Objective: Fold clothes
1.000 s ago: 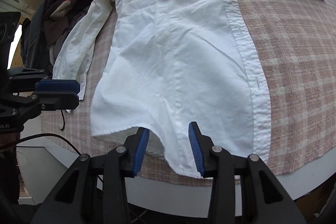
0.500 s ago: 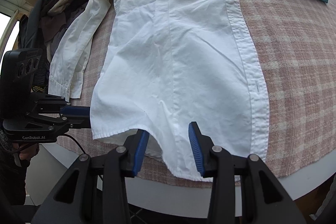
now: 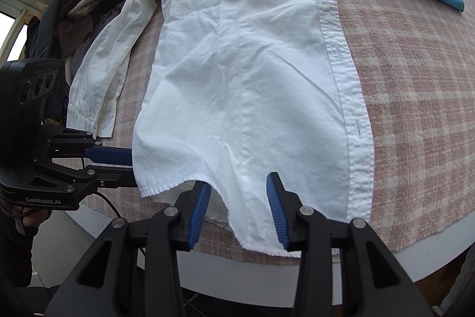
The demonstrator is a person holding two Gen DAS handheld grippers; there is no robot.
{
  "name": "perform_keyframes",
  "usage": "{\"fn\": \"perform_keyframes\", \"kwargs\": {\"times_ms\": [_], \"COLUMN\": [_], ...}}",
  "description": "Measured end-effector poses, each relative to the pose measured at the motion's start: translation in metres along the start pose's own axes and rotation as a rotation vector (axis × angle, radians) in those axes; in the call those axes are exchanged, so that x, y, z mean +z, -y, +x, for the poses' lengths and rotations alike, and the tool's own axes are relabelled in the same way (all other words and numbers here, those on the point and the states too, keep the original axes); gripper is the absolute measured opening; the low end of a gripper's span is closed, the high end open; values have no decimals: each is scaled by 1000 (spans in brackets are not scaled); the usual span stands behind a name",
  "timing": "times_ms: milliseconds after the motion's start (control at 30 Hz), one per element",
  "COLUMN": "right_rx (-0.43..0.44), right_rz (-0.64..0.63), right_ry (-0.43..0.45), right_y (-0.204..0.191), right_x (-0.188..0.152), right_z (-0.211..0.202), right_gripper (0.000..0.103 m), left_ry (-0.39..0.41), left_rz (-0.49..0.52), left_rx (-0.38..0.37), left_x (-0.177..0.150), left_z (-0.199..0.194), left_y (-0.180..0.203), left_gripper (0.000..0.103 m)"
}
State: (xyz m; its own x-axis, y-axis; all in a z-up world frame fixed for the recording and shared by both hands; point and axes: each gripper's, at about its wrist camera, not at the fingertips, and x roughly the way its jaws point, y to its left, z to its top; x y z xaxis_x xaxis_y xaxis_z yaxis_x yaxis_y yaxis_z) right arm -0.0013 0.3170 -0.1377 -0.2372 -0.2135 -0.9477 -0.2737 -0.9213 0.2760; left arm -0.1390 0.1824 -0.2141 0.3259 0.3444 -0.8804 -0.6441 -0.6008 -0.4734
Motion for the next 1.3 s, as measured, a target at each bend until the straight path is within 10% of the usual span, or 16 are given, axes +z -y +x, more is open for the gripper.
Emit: {"fn": "perform_keyframes", "kwargs": {"times_ms": [500, 633, 1300], "right_rx": [18, 0, 53], "right_rz": [15, 7, -61], "right_ry": [2, 0, -87], "right_y": [3, 3, -26], "right_x": [4, 5, -10], "right_z": [0, 1, 8], "right_gripper": [39, 39, 39], "left_ry": [-64, -34, 42], "left_rz": [56, 49, 30], "left_rx": [112, 102, 166], "left_x": [3, 5, -49], "left_z": [17, 15, -21], "left_y": [11, 6, -47], "left_gripper": [28, 3, 5]}}
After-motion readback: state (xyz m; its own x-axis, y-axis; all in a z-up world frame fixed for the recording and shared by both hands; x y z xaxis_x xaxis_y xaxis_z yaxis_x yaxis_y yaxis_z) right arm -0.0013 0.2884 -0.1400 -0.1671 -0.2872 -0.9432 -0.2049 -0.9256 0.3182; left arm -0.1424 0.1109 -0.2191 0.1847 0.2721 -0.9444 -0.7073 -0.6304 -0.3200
